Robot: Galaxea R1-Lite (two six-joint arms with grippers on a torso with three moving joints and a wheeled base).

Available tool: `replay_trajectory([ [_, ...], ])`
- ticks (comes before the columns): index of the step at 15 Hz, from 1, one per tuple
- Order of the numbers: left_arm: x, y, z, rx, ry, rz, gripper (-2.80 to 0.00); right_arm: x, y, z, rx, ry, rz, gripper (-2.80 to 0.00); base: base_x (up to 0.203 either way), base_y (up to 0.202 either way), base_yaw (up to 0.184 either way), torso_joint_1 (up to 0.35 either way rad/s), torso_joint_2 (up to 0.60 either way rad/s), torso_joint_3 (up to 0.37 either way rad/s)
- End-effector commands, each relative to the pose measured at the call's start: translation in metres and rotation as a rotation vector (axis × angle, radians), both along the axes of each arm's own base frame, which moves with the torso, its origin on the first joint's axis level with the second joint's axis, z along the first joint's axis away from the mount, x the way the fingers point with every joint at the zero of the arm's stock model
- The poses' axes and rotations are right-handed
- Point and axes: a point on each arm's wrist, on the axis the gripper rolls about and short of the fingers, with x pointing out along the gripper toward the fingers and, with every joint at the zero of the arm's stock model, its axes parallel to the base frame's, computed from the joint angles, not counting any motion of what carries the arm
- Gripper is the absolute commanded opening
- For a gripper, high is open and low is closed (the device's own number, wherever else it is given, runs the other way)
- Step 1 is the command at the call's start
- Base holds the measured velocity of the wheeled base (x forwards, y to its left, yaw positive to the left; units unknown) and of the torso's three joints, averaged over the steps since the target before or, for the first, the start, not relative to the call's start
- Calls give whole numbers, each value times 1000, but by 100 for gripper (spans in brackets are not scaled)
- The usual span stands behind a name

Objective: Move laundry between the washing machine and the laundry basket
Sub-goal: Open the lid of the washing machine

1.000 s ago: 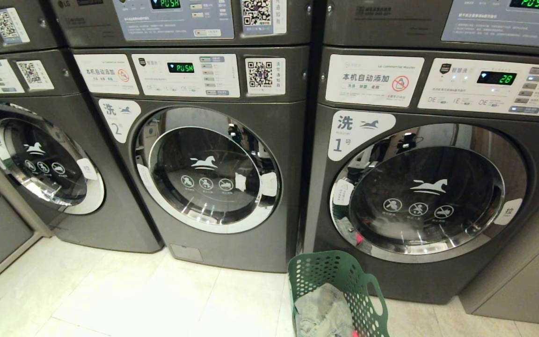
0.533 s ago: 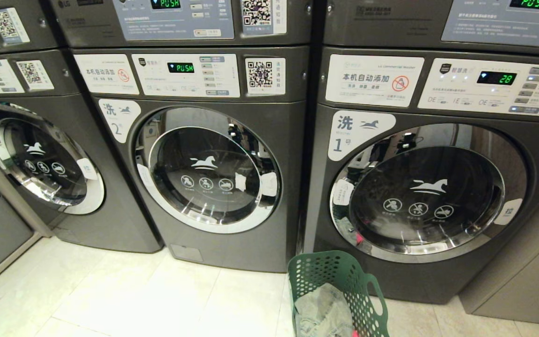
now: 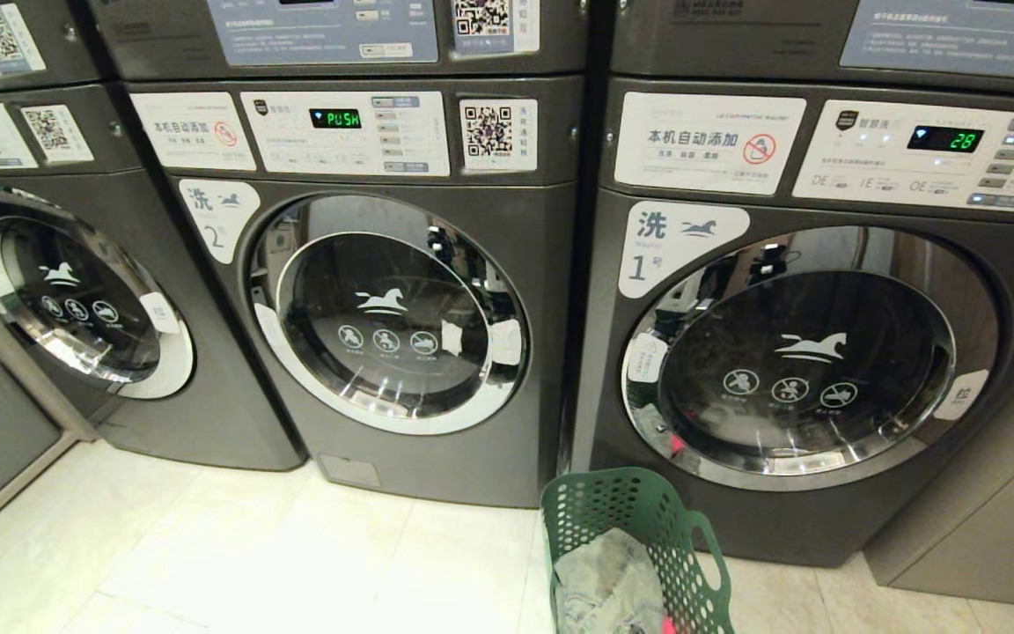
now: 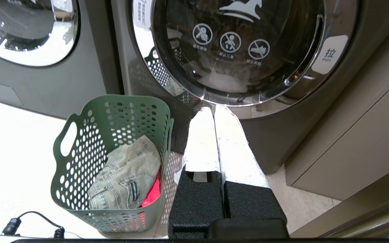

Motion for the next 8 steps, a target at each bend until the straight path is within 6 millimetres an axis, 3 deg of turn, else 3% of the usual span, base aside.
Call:
replay_trajectory([
  [1,0,0,0,1,2,0,-280,0,0,0,-1,2,1,-280,0,0,0,2,2,-172],
  [8,0,0,0,0,2,1,-280,0,0,0,-1,2,1,-280,0,0,0,3,2,-194],
])
